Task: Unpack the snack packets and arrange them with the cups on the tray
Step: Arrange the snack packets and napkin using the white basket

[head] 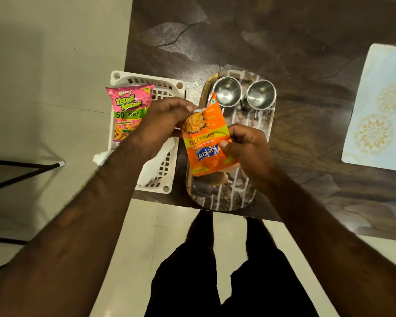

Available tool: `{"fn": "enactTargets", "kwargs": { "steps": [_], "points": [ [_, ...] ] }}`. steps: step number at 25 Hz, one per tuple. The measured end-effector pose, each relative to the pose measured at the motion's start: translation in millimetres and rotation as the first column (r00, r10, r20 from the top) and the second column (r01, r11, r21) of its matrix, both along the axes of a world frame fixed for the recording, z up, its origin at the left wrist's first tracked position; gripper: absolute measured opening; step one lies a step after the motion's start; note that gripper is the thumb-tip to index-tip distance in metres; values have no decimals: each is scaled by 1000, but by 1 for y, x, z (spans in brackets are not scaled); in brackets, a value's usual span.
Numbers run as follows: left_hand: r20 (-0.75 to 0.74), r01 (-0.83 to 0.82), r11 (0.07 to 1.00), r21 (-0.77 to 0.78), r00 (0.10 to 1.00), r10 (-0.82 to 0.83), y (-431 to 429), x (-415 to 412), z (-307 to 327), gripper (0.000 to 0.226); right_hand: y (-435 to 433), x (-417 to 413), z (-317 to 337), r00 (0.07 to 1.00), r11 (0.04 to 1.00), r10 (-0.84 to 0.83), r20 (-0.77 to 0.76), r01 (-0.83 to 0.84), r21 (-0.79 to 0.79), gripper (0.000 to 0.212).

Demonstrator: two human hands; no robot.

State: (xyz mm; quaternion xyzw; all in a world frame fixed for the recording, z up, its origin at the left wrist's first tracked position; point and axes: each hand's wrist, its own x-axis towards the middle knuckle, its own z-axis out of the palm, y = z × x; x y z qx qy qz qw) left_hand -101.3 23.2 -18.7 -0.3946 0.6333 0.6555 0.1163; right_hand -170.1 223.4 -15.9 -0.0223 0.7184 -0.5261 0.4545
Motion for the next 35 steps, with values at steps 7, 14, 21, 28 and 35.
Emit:
{"fn": "enactTargets", "kwargs": {
  "steps": [7, 14, 21, 28, 35],
  "points": [
    [-86, 177, 984, -36, 980, -179, 27, 5, -6, 20, 6, -9, -7, 988, 994, -51, -147, 65, 88, 13],
    [7, -21, 999, -46, 1000, 21, 53, 13, -10, 12, 14, -23, -18, 989, 978, -1, -145, 31, 205, 16],
    [246, -549, 810, 206, 830, 500, 73, 64, -20, 12, 64, -25, -20, 935, 964, -160, 316, 80, 253, 18],
    [312, -688, 519, 507, 708, 633, 142, 73, -5, 20, 53, 14, -44, 799, 971, -233, 554, 158, 181, 10],
    [457, -284, 933, 219, 875, 159, 127, 68, 4, 19, 44, 14, -48, 889, 955, -236, 393, 137, 263, 28]
  ]
}}
